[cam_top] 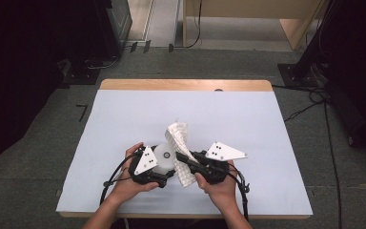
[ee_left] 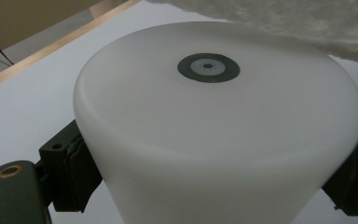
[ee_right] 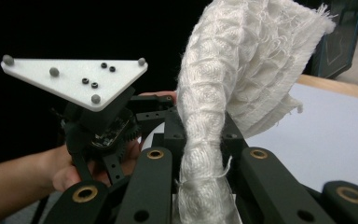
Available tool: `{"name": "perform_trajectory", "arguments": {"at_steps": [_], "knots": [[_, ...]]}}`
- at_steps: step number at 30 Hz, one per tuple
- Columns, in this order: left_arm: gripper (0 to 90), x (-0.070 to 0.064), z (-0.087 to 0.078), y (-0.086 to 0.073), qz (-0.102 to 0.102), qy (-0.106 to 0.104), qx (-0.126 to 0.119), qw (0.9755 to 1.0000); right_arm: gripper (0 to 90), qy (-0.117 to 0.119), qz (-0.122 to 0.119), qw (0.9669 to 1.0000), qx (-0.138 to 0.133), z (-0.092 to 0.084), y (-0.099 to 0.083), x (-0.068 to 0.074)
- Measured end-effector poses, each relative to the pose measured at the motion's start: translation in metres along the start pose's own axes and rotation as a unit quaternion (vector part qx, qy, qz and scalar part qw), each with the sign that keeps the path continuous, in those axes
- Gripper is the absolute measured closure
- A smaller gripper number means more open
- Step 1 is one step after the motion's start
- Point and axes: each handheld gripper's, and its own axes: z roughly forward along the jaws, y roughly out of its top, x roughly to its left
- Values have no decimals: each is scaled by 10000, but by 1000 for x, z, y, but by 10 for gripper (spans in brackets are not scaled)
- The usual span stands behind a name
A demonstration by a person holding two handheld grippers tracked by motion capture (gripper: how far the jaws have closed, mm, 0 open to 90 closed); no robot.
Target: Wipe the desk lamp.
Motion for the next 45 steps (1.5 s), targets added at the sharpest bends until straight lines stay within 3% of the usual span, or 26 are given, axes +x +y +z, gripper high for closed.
{"name": "perform_trajectory", "arguments": {"at_steps": [4, 6, 9, 12, 18, 25, 27, 28, 30, 32, 35, 37, 40, 45], "knots": [[90, -3, -5, 5, 127, -109, -30, 9999, 795, 127, -67, 9998, 143, 6, -2, 4], [90, -3, -7, 6, 206, -130, -25, 9997, 795, 178, 5, 9996, 231, 8, -3, 2], [90, -2, -7, 5, 160, -189, -14, 9997, 795, 198, 100, 9992, 328, 10, -4, -1], [90, -4, -5, 5, 197, -124, 26, 9997, 796, 186, 227, 9987, 411, 13, -9, -6], [90, -9, 5, 6, -53, -36, -78, 9999, 797, 55, 433, 9982, 422, 9, -13, -20], [91, -16, 16, 10, 88, 83, -145, 9998, 797, -140, 633, 9966, 501, 1, -11, -33], [91, -16, 17, 11, 129, 86, -122, 9998, 796, -255, 653, 9961, 536, -1, -10, -36], [91, -19, 18, 13, 315, 95, -99, 9994, 796, -380, 614, 9957, 577, -3, -10, -36], [91, -21, 19, 13, 341, 117, -82, 9993, 796, -713, 426, 9944, 659, -7, -8, -38], [92, -19, 19, 14, 295, 94, -61, 9995, 797, -1250, 292, 9891, 724, -14, -7, -42], [92, -19, 19, 15, 310, 89, -49, 9995, 798, -1578, 398, 9844, 675, -23, -7, -49], [92, -21, 21, 16, 379, 119, -25, 9992, 798, -1476, 418, 9860, 650, -22, -8, -49], [92, -26, 23, 18, 517, 167, 11, 9985, 798, -970, 414, 9923, 644, -14, -8, -40], [93, -28, 26, 24, 737, 111, 197, 9970, 804, -635, 512, 9937, 765, -5, -9, -25]]}}
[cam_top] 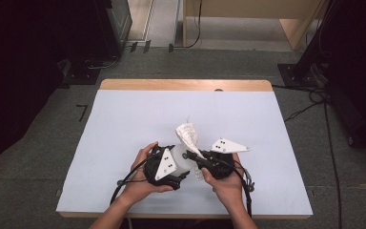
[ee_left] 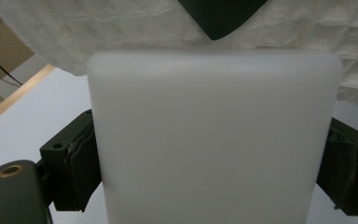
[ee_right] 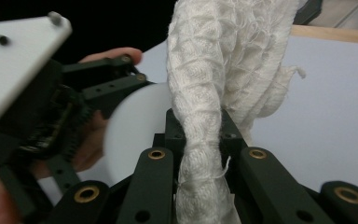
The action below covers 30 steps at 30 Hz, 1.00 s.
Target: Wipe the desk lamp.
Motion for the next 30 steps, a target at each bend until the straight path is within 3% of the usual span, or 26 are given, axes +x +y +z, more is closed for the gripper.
{"name": "perform_trajectory", "arguments": {"at_steps": [3, 6, 8, 11, 14, 17, 19, 24, 26, 28, 30], "knots": [[93, -4, 2, 2, 149, 64, 45, 9999, 807, 443, 279, 9986, -34, -4, 2, 3], [93, -5, 2, 4, 197, 86, 85, 9997, 808, 514, 290, 9983, -13, -5, 6, 10], [93, -3, 2, 3, 144, 49, 77, 9999, 808, 814, 527, 9953, -33, -5, 8, 10], [92, -2, 1, 2, 102, 19, 66, 9999, 809, 967, 689, 9929, -34, -4, 7, 8], [92, 3, 1, 0, -94, -57, 4, 9999, 811, 1209, 795, 9895, 14, -4, 7, 7], [92, 8, 0, -2, -230, -122, -16, 9997, 810, 1204, 679, 9904, 87, -4, 7, 5], [92, 7, 0, -2, -240, -122, -37, 9996, 810, 939, 561, 9939, 146, -3, 5, 0], [93, -4, 2, 1, 92, 76, -5, 9999, 809, 362, 703, 9969, 43, -2, -4, -19], [93, -6, 2, 2, 183, 121, 16, 9998, 810, 192, 691, 9974, -17, -2, -5, -18], [93, -5, 2, 1, 124, 84, -11, 9999, 809, 216, 594, 9980, -63, -2, -3, -10], [92, -2, 1, 0, 29, 46, -18, 10000, 808, 451, 421, 9981, -90, 0, 1, 2]]}}
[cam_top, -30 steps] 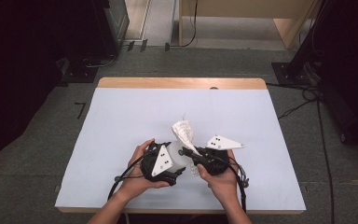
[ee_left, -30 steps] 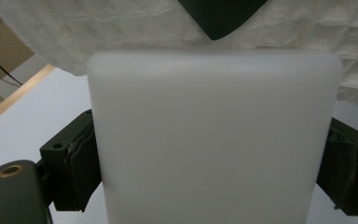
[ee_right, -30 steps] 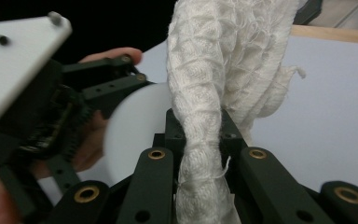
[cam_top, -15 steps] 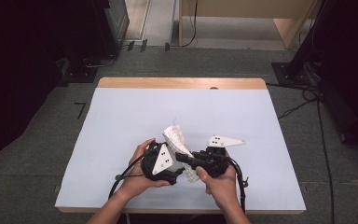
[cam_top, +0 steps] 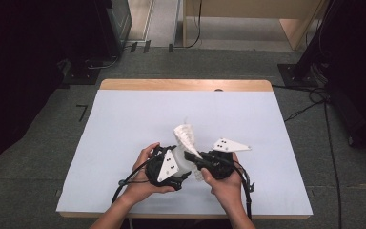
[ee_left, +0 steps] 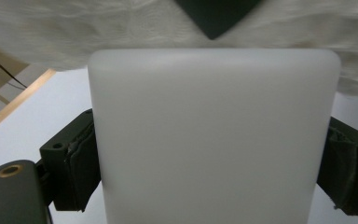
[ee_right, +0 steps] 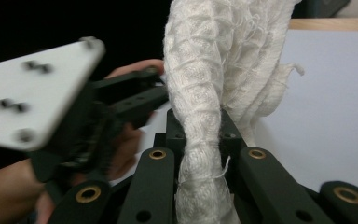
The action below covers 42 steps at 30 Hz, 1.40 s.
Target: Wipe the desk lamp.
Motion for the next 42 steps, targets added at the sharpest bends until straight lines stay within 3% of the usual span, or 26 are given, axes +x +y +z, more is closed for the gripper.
{"name": "perform_trajectory", "arguments": {"at_steps": [2, 3, 5, 7, 10, 13, 15, 18, 21, 24, 26, 27, 30, 35, 42], "knots": [[92, 3, -2, -2, -59, -57, -29, 10000, 808, 38, -212, 9998, 0, 2, 3, 12], [92, 3, -2, -2, -59, -57, -29, 10000, 808, 38, -212, 9998, 0, 2, 3, 12], [92, 6, -3, -4, -144, -107, -70, 9998, 807, 321, -131, 9994, 35, 3, 4, 14], [91, 6, -4, -4, -154, -122, -79, 9998, 808, 370, -53, 9993, 49, 3, 2, 6], [92, 8, -4, -6, -250, -142, -128, 9995, 807, 138, -69, 9998, 101, 3, 0, -4], [90, 9, -5, -9, -416, -73, -202, 9989, 803, -244, 77, 9996, 106, -2, -3, -20], [90, 14, -6, -11, -555, -92, -246, 9981, 800, -484, 313, 9983, 123, -7, -7, -33], [90, 21, -6, -14, -772, 202, -293, 9964, 799, -620, 501, 9968, 39, -10, -12, -45], [90, 34, -8, -20, -1299, 430, -553, 9891, 798, -697, 504, 9963, -1, -10, -16, -50], [90, 49, -9, -28, -1861, 822, -828, 9756, 797, -784, 381, 9962, 15, -8, -20, -52], [90, 57, -9, -34, -2200, 1141, -899, 9646, 796, -810, 388, 9960, 21, -7, -23, -53], [89, 60, -9, -37, -2295, 1264, -907, 9608, 795, -840, 385, 9957, 37, -6, -24, -54], [89, 65, -8, -42, -2330, 1365, -883, 9588, 793, -903, 412, 9950, 36, -6, -27, -57], [89, 65, -5, -49, -2313, 1369, -652, 9610, 792, -1006, 435, 9940, 37, -4, -31, -62], [88, 61, -11, -56, -2384, 1347, -707, 9592, 789, -992, 352, 9944, -5, -4, -29, -60]]}}
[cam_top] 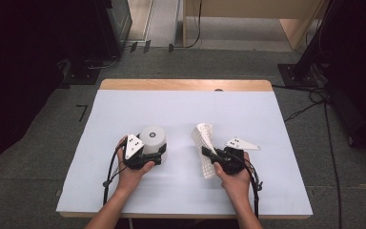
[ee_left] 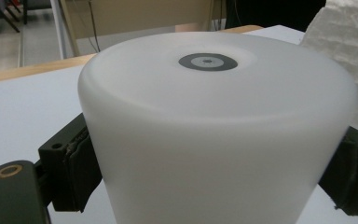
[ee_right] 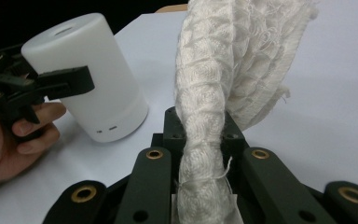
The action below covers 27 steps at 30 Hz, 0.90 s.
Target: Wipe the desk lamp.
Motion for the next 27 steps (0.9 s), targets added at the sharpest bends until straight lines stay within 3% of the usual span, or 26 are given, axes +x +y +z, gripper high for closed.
{"name": "perform_trajectory", "arguments": {"at_steps": [4, 6, 12, 14, 16, 20, 23, 27], "knots": [[74, -2, -3, -3, 77, -42, 153, 9998, 788, 29, 55, 10000, -17, 2, 2, 1], [39, 0, -5, -4, -35, -205, 122, 9997, 788, 25, 36, 10000, -14, 5, 4, 3], [10, 6, -22, -1, -173, -278, -74, 9994, 788, -71, -2, 10000, 62, 14, 3, 0], [10, 6, -27, -1, -162, -312, -112, 9993, 787, -238, -4, 9997, 97, 17, 1, -6], [10, 5, -33, 0, -146, -345, -183, 9991, 784, -374, 154, 9990, 178, 18, -1, -13], [10, 7, -42, 2, -162, -354, -273, 9989, 751, -786, 243, 9960, 346, 21, -5, -27], [10, 15, -53, 4, -253, -251, -360, 9987, 682, -1031, 335, 9936, 322, 19, -9, -37], [10, 30, -65, 2, -440, -96, -386, 9982, 555, -1275, 260, 9908, 373, 14, -11, -46]]}}
